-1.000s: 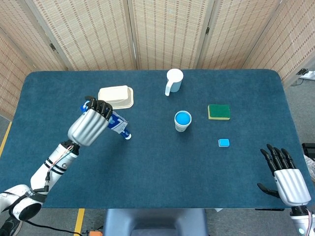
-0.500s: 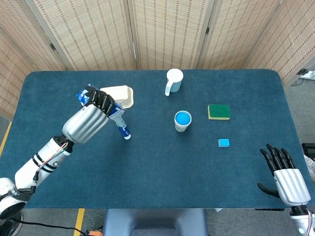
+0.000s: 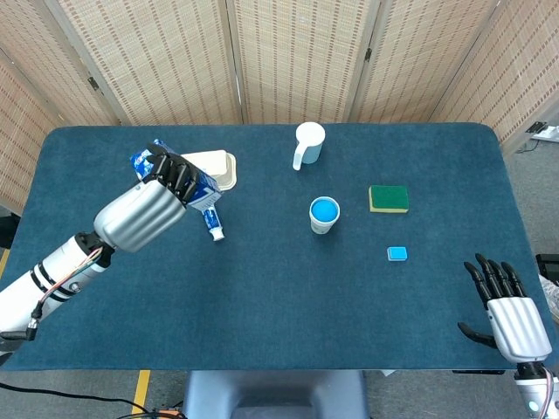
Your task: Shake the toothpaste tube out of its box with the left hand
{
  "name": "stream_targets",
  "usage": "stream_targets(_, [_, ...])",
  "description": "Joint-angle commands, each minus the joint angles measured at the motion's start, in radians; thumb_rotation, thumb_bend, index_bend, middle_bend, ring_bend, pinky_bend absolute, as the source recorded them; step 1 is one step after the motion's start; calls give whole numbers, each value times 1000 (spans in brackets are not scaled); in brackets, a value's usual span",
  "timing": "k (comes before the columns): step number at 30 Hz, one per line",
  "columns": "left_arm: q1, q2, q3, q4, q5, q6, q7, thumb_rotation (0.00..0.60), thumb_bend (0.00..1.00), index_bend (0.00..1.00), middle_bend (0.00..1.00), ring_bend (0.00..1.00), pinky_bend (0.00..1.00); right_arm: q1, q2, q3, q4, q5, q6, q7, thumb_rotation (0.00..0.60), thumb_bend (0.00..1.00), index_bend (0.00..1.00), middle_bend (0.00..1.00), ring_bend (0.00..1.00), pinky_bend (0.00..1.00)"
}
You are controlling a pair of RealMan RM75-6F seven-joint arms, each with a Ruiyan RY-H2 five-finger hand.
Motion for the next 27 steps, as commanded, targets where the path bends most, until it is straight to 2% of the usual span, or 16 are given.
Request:
stream_targets(1, [36,-53,6,-12,-8,43,-65,600,240,313,455,512,443,-2,-2,-2,-1,-6,4,-5,600,184,0,0,0,0])
stream_targets(4, [70,-123,8,-4,-15,111,-144,600,240,320,455,514,448,-2,-4,-6,-1,-13,5,-8,600,184,0,0,0,0])
stream_targets(6, [110,-201,6,8,-39,189,-288,600,240,323,455,515,450,-2,-5,-9,-1,-21,7,-9,600,184,0,0,0,0])
stream_targets(11, [164,-308,16,96,-50,273,-525,600,240,323,455,516,452,-9,-6,-14,0,-37,24,-9,600,184,0,0,0,0])
stream_targets(14, [192,-374,29,162,-94,280,-687,600,240,323,455,515,452,-11,-6,-13,1,-38,30,-5,600,184,0,0,0,0])
stream_targets(17, [214,-447,63,259,-140,236,-850,600,238,313,452,505,446,-13,-6,-14,2,-41,35,-4,600,185,0,0,0,0])
stream_targets(21, [233,-542,107,398,-160,190,-952,600,232,302,444,494,434,-16,-5,-14,4,-46,43,-2,600,184,0,0,0,0])
stream_targets(24, [255,-637,135,537,-132,201,-1086,600,232,311,444,502,444,-18,-4,-14,6,-47,48,4,600,184,0,0,0,0])
stream_targets(27, [269,-691,149,646,-113,212,-1168,600,231,315,444,501,439,-20,-2,-14,7,-48,51,10,600,184,0,0,0,0])
